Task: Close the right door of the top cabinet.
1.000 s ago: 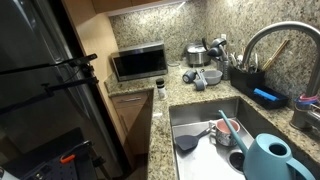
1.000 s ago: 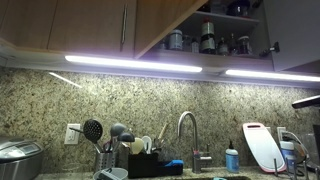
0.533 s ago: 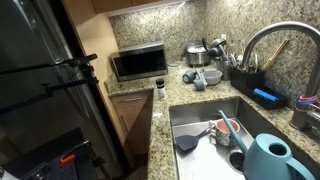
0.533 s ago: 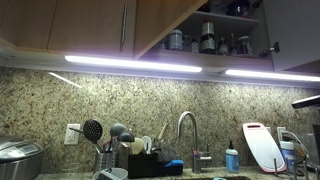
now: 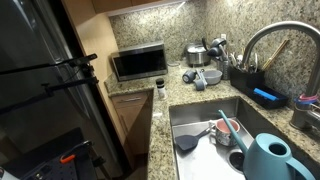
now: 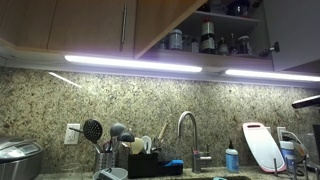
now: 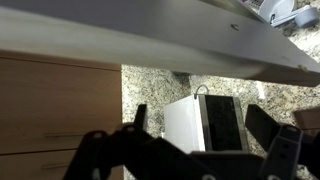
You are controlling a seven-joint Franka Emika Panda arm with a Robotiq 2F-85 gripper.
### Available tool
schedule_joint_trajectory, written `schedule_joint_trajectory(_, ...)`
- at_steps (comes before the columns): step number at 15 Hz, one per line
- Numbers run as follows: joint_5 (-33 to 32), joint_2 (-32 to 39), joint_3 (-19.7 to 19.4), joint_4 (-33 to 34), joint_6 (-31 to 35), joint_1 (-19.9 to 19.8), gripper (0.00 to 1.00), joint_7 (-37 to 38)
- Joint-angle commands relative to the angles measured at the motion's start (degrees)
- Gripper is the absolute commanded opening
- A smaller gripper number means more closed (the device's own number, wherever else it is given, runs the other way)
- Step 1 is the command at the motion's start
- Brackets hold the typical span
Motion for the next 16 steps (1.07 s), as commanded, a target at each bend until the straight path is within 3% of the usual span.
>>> schedule_joint_trajectory(1,-1.8,0.0,-0.6,-0.1,2.1,-1.5,1.0,1.3)
schedule_joint_trajectory(16,-1.8,0.3,-4.0,1.6,5.4,-5.4,1.0,0.8)
